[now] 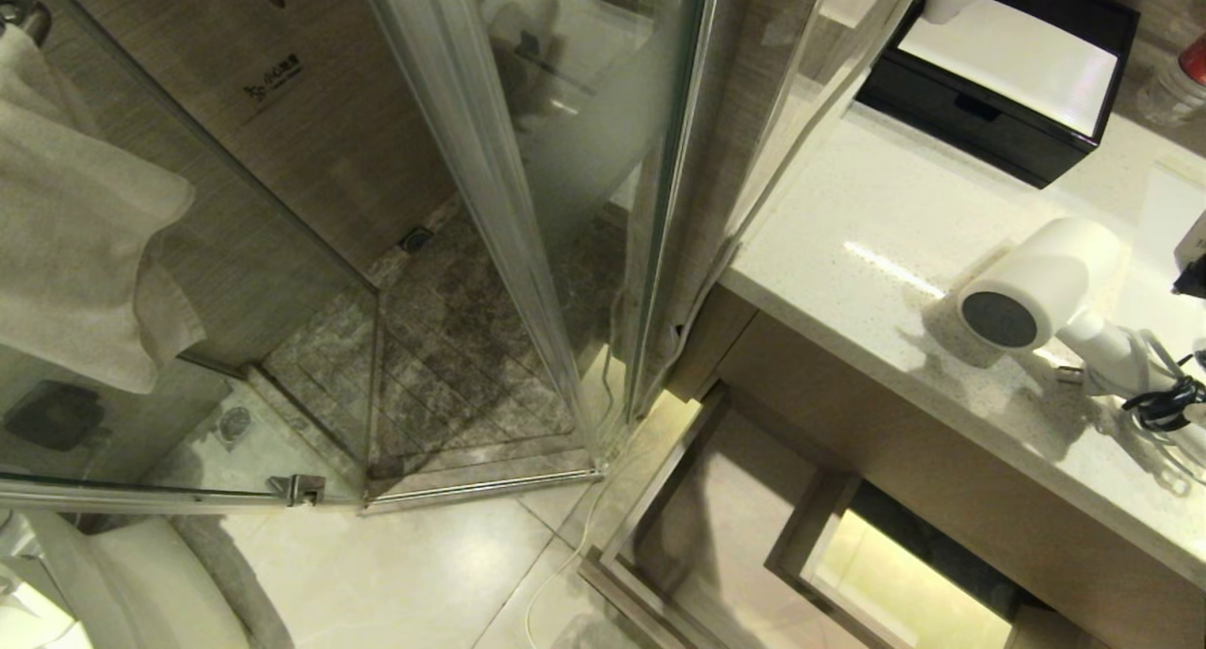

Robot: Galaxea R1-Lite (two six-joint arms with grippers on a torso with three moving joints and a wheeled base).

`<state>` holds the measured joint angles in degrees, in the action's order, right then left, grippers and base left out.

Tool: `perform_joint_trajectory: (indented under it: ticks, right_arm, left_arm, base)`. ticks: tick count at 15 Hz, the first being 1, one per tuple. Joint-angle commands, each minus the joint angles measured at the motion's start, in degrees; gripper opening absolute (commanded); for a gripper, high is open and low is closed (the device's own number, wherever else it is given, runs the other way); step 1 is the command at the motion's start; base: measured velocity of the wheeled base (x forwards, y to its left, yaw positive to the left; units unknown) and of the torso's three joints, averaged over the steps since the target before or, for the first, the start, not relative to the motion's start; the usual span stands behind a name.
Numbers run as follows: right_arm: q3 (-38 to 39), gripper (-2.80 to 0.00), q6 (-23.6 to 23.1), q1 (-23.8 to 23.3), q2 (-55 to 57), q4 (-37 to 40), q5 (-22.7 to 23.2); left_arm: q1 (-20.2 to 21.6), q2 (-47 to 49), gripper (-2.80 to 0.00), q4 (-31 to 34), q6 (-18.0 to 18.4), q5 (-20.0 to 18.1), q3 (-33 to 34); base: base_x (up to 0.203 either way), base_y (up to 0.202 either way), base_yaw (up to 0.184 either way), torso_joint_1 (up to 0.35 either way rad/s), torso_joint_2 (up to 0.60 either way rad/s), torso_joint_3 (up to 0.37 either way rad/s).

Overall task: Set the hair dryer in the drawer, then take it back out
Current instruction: Pick up the hairdryer

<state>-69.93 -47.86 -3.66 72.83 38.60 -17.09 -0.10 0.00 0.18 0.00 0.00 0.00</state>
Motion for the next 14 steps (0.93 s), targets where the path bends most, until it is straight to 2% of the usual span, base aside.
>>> perform_joint_trajectory:
  ticks: [1,3,5,7,10,14]
  right_arm:
    - [0.18,0.0,5.77,0.55,-0.46,3.98,0.24]
    - [0.26,0.0,9.81,1.13,-0.52,5.95,1.8]
    - [0.33,0.0,11.5,1.81,-0.5,6.01,3.61]
    - [0.31,0.0,13.48,4.49,0.04,5.41,5.14]
    - [0.27,0.0,13.59,7.13,2.01,2.0,6.12]
    - [0.14,0.0,13.75,7.79,5.18,-0.6,6.93]
  left_arm:
    - [0.01,0.0,-2.8,-0.01,0.0,0.0,0.0]
    - [0.01,0.0,-2.8,-0.01,0.0,0.0,0.09]
    - [0.01,0.0,-2.8,-0.01,0.0,0.0,0.01]
    - [0.01,0.0,-2.8,-0.01,0.0,0.0,0.09]
    - [0.01,0.0,-2.8,-0.01,0.0,0.0,0.08]
    - [0.01,0.0,-2.8,-0.01,0.0,0.0,0.0]
  base:
    - [0.0,0.0,0.0,0.0,0.0,0.0]
    - [0.0,0.0,0.0,0.0,0.0,0.0]
    - [0.0,0.0,0.0,0.0,0.0,0.0]
    - [0.0,0.0,0.0,0.0,0.0,0.0]
    - [0.0,0.0,0.0,0.0,0.0,0.0]
    - [0.0,0.0,0.0,0.0,0.0,0.0]
